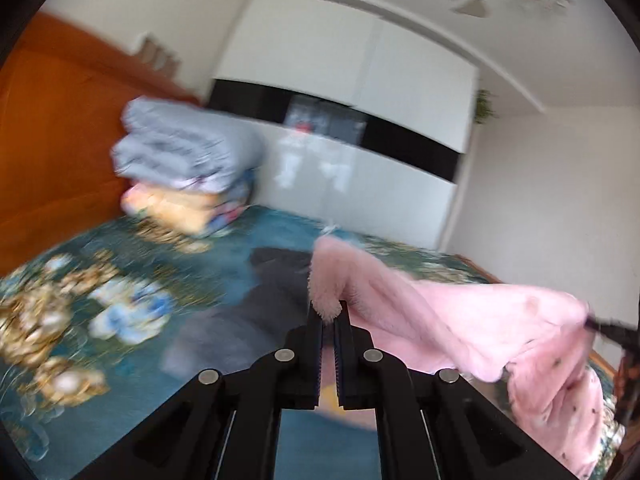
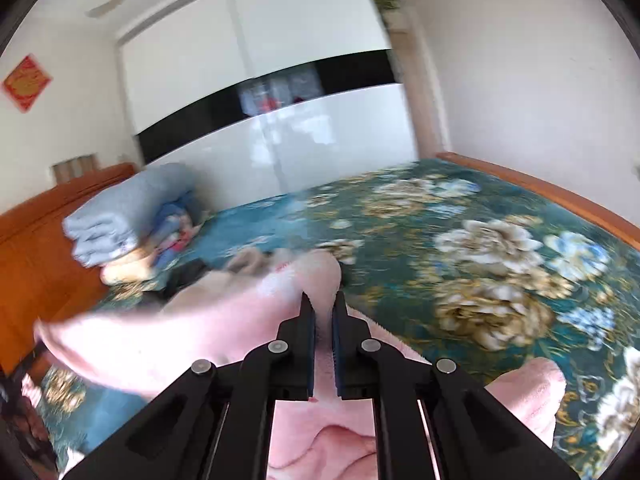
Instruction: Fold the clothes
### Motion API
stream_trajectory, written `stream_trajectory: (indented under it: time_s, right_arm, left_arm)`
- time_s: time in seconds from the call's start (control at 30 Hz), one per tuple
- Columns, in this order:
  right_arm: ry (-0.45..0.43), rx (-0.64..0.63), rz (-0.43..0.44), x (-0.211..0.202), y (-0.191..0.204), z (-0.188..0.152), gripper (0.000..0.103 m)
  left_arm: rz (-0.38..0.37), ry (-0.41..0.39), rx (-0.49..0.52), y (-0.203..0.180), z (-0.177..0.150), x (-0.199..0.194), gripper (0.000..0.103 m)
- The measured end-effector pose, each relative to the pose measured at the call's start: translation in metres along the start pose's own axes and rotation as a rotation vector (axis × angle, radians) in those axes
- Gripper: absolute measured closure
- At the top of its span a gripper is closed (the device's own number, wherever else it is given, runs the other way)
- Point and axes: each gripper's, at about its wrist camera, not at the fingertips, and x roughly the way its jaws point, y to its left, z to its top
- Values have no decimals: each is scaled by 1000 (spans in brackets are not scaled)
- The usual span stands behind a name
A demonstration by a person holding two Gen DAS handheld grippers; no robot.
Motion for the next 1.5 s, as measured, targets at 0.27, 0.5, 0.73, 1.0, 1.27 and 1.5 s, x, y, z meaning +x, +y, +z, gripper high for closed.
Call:
stream_trajectory:
  time_s: [0.27,0.5,0.73,1.0,1.27,1.5]
  right_arm:
    - [351,-27,104,81,36,-94,95]
    - [403,-97,142,69,35,-121,95]
    - [404,-93,177,49,25,-135,92]
    - [264,-20,98,-2,-32,-102,63]
    - [245,224,-24,-20,-149,-84,35]
    - [328,342,-19,18,-171,-101,45]
  left_arm:
    - [164,330,-333,109,-114,15,97]
    - [13,314,-549,122,-140,3,43]
    - [-69,335,-600,114,-131,26,14]
    - [11,390,-610,105,-120,63,16]
    - [162,458,-613,107,-127,81,96]
    - [143,251,-554,103,-70,38,98]
